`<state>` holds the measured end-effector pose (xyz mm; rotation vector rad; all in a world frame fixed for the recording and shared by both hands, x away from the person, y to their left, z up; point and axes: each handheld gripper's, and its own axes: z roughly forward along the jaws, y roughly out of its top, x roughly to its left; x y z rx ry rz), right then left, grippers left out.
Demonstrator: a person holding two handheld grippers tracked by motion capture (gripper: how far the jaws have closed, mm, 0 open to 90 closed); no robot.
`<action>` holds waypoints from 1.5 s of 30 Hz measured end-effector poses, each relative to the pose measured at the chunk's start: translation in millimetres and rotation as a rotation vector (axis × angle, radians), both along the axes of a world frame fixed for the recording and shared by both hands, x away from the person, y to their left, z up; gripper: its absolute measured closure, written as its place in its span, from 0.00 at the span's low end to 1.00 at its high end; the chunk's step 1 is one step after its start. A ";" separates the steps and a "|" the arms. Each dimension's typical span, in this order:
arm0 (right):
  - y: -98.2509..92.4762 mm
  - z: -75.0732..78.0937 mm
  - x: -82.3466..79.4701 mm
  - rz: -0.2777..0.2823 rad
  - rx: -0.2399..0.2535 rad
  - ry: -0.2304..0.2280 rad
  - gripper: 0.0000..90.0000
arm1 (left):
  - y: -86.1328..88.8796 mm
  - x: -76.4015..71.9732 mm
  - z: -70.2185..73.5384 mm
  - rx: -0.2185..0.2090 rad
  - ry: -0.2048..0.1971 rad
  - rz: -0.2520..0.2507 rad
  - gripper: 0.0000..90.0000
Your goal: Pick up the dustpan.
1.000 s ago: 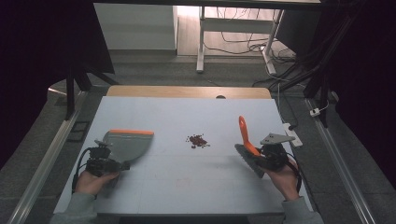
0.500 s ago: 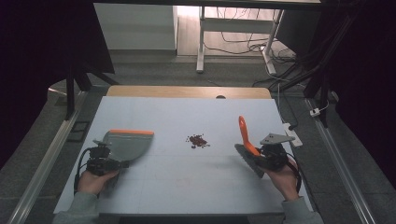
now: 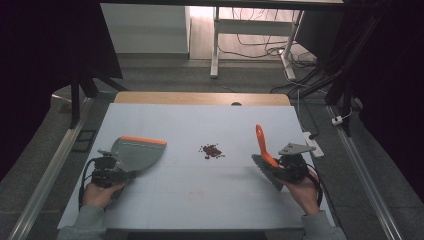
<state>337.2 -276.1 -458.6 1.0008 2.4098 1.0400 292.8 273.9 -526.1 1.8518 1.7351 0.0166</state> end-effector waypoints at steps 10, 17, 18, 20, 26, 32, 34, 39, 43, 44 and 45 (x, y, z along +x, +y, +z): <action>-1.9 3.0 0.5 -0.011 -0.002 -0.018 0.78 | 13.4 -0.2 1.4 -0.036 -0.071 -0.043 0.69; -0.5 5.8 3.1 -0.024 0.003 -0.027 0.78 | 15.6 1.3 5.5 -0.057 -0.156 -0.109 0.68; 1.1 7.6 3.5 -0.024 0.007 -0.032 0.78 | 15.3 2.2 6.3 -0.056 -0.168 -0.119 0.68; 1.6 8.6 3.8 -0.023 0.010 -0.035 0.78 | 14.8 3.7 8.0 -0.055 -0.191 -0.130 0.68; 3.7 11.7 5.4 -0.021 0.025 -0.042 0.78 | 14.5 2.8 12.9 -0.054 -0.245 -0.149 0.68; 0.0 11.7 7.8 -0.029 0.045 -0.036 0.78 | 18.0 -0.1 17.2 -0.070 -0.292 -0.153 0.68; -1.0 11.9 8.2 -0.031 0.049 -0.037 0.78 | 19.0 -0.6 18.6 -0.079 -0.311 -0.158 0.68; -4.0 12.4 9.0 -0.044 0.054 -0.037 0.78 | 15.8 1.0 18.5 -0.089 -0.326 -0.186 0.68; -3.7 13.4 6.9 -0.043 0.061 -0.040 0.78 | 9.4 -0.4 22.1 -0.088 -0.337 -0.224 0.68; -3.7 13.4 6.9 -0.043 0.061 -0.040 0.78 | 7.9 -1.4 24.1 -0.087 -0.346 -0.234 0.68; -3.5 13.7 6.4 -0.039 0.065 -0.041 0.78 | 6.4 -2.5 26.3 -0.088 -0.356 -0.246 0.68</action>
